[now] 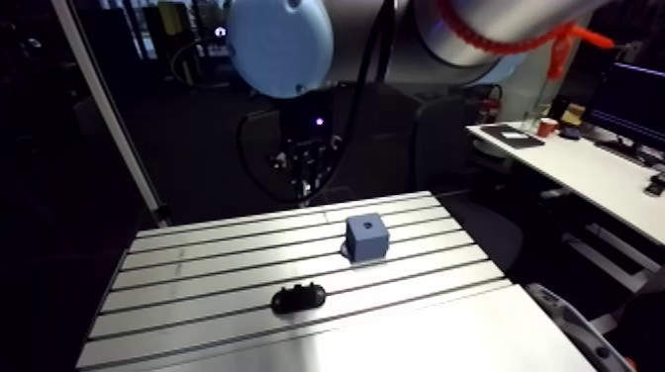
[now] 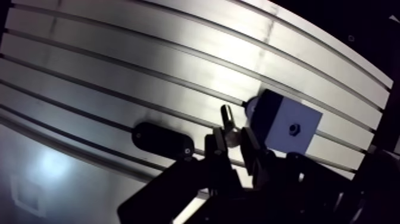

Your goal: Pick up the M10 bolt and insert it into the hex recess until seated.

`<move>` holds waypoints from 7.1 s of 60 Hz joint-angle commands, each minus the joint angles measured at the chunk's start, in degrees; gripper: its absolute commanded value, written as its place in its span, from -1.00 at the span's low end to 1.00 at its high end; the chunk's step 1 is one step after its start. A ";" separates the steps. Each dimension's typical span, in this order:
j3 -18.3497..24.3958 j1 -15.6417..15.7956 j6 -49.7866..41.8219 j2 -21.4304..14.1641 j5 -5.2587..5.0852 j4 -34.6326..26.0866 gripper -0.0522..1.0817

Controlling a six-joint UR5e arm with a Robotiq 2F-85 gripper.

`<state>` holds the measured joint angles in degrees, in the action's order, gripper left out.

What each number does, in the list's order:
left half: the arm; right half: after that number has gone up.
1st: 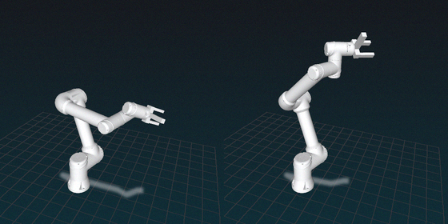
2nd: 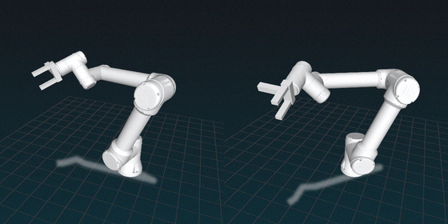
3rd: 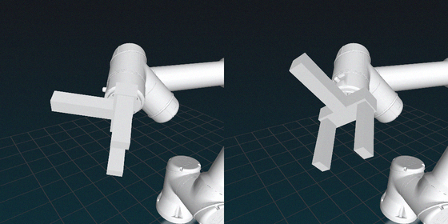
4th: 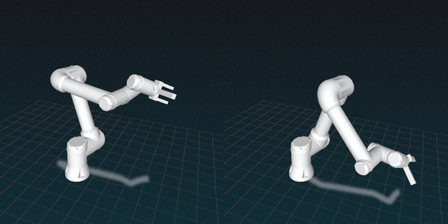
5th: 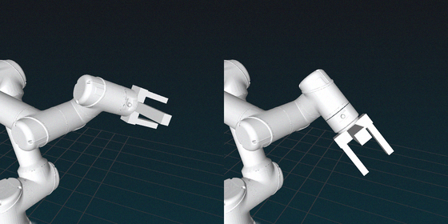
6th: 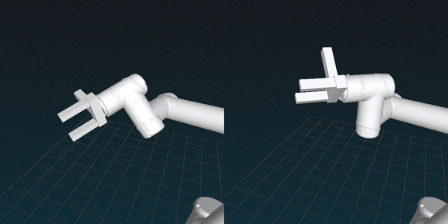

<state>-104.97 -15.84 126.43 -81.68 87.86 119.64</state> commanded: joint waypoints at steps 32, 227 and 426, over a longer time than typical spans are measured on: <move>18.33 -7.28 21.62 11.31 8.94 -16.27 0.49; 13.08 -7.38 22.08 16.43 9.48 -11.93 0.51; 8.34 -9.30 -14.67 10.70 1.47 -8.44 0.99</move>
<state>-95.81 -25.31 112.58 -71.22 90.56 109.94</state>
